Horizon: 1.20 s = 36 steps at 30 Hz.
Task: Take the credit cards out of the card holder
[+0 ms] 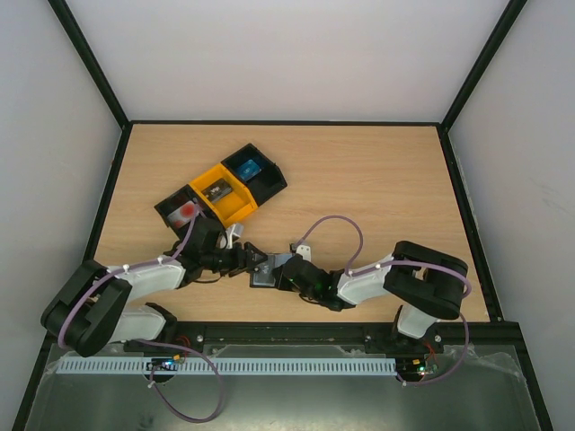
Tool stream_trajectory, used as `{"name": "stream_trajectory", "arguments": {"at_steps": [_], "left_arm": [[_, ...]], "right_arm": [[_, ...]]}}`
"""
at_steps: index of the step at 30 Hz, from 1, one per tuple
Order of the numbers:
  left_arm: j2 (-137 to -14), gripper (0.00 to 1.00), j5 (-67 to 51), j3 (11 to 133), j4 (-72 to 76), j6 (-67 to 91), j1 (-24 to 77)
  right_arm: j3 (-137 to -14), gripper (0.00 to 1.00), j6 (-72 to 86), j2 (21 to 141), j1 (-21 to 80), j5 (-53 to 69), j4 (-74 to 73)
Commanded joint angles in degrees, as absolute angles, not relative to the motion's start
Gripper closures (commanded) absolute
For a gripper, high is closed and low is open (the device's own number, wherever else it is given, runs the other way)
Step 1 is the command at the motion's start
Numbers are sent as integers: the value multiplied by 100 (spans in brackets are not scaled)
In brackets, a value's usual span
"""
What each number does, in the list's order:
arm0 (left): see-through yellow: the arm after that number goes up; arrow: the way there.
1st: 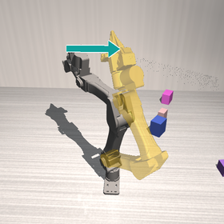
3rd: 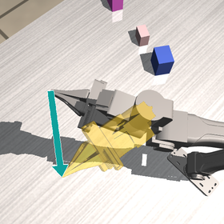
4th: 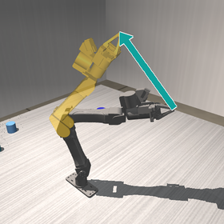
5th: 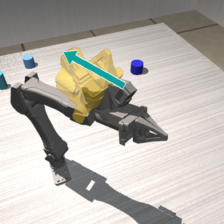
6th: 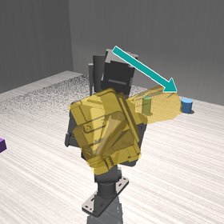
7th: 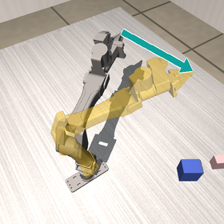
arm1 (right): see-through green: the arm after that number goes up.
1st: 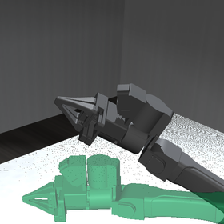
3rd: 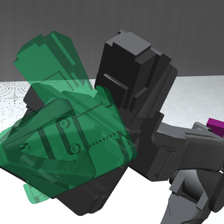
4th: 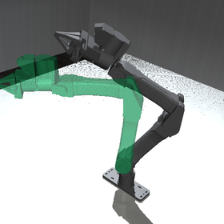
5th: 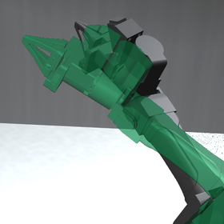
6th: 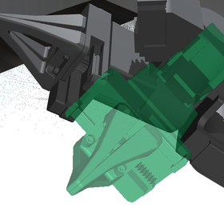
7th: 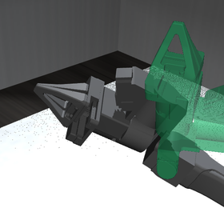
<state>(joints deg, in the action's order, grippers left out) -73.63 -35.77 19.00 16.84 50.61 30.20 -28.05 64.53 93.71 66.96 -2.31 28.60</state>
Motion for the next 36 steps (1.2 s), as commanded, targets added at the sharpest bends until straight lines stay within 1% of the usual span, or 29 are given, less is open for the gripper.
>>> {"name": "stream_trajectory", "arguments": {"at_steps": [1, 5, 16, 36], "left_arm": [[-7401, 30, -3466, 1858, 1660, 4958, 2993], [-7399, 28, -3359, 1866, 1565, 4914, 2988], [-7649, 28, -3471, 1939, 1700, 4827, 2971], [-7760, 30, -3881, 1918, 2168, 4969, 2970]], "right_arm": [[-2698, 94, 6495, 9606, 6671, -226, 2783], [-2714, 94, 6495, 9633, 6672, -194, 2812], [-2747, 94, 6492, 9709, 6676, -154, 2866], [-2804, 93, 6479, 9879, 6671, -27, 2944]]}}
